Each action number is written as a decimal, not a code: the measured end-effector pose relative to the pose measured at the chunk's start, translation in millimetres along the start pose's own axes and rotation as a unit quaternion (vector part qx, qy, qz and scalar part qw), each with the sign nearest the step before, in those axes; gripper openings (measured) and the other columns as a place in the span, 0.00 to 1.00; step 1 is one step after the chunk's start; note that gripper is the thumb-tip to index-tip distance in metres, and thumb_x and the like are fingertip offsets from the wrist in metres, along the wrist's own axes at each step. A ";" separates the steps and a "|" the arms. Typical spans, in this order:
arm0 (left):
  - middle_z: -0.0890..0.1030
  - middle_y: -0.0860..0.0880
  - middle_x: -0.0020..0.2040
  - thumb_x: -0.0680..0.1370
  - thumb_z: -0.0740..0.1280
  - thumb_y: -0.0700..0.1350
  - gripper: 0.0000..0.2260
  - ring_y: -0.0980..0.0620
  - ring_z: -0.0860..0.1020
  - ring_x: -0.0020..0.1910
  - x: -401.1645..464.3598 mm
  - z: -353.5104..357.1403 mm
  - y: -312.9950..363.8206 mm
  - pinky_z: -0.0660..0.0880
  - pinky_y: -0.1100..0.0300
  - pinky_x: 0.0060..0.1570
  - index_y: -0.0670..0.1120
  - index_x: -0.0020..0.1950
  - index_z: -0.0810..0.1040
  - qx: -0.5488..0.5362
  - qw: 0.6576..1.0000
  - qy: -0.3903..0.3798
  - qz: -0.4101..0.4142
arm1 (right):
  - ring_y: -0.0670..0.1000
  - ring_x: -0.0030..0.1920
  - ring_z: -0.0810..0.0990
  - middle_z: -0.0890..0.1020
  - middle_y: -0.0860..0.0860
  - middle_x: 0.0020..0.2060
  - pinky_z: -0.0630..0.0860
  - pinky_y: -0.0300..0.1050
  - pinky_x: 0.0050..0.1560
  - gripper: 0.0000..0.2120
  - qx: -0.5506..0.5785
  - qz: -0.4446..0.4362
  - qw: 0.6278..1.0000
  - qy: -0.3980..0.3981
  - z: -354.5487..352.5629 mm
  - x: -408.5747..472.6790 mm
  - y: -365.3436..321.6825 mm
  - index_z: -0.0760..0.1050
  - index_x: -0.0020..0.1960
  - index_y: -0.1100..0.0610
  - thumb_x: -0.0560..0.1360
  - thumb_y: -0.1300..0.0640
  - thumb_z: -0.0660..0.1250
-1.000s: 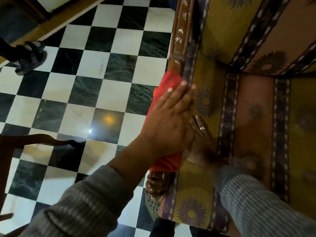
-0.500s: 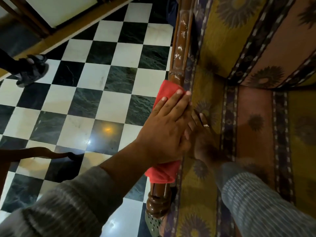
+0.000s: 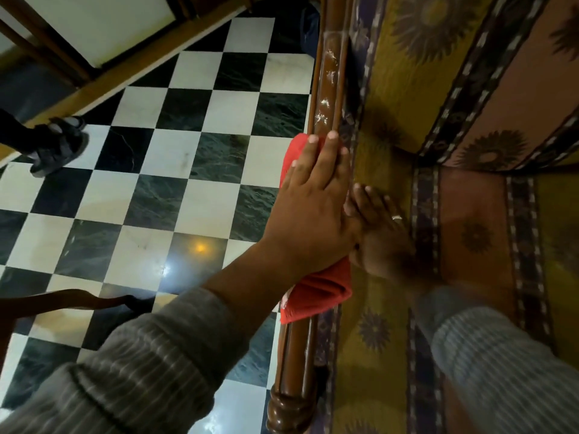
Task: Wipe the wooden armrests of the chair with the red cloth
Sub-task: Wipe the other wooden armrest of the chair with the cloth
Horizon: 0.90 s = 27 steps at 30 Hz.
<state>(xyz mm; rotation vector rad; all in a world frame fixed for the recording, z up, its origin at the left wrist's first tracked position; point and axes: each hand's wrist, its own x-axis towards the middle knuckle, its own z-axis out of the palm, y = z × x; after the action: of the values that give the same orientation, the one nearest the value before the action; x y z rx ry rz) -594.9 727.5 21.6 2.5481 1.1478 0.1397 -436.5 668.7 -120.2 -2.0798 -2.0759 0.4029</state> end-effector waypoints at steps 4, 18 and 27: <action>0.53 0.47 0.82 0.78 0.52 0.60 0.30 0.41 0.45 0.81 19.7 -11.8 -23.6 0.44 0.42 0.78 0.48 0.78 0.63 0.108 0.979 -0.069 0.161 | 0.60 0.79 0.50 0.56 0.59 0.79 0.51 0.63 0.77 0.40 -0.062 0.006 0.998 -0.012 5.2 10.5 17.8 0.55 0.78 0.57 0.77 0.30 0.43; 0.47 0.45 0.83 0.76 0.52 0.59 0.36 0.43 0.43 0.81 69.6 -9.7 -11.5 0.41 0.45 0.78 0.46 0.82 0.52 0.083 0.996 0.013 -0.004 | 0.58 0.79 0.42 0.46 0.59 0.80 0.46 0.60 0.77 0.47 -0.093 0.025 0.993 -0.068 -1.6 10.7 12.1 0.50 0.79 0.60 0.71 0.28 0.40; 0.48 0.46 0.83 0.77 0.55 0.56 0.32 0.44 0.43 0.81 91.0 -20.3 -29.7 0.38 0.48 0.77 0.46 0.80 0.58 0.077 0.993 -0.008 0.086 | 0.57 0.79 0.50 0.56 0.59 0.79 0.55 0.60 0.76 0.46 -0.077 -0.047 0.996 -0.018 -4.5 53.8 37.1 0.61 0.75 0.60 0.74 0.27 0.39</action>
<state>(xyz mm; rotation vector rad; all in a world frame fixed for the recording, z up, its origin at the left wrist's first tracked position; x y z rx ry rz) -559.7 818.7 25.7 2.7781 0.9652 0.0741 -400.3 722.1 -131.1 -2.0611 -2.2824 0.2768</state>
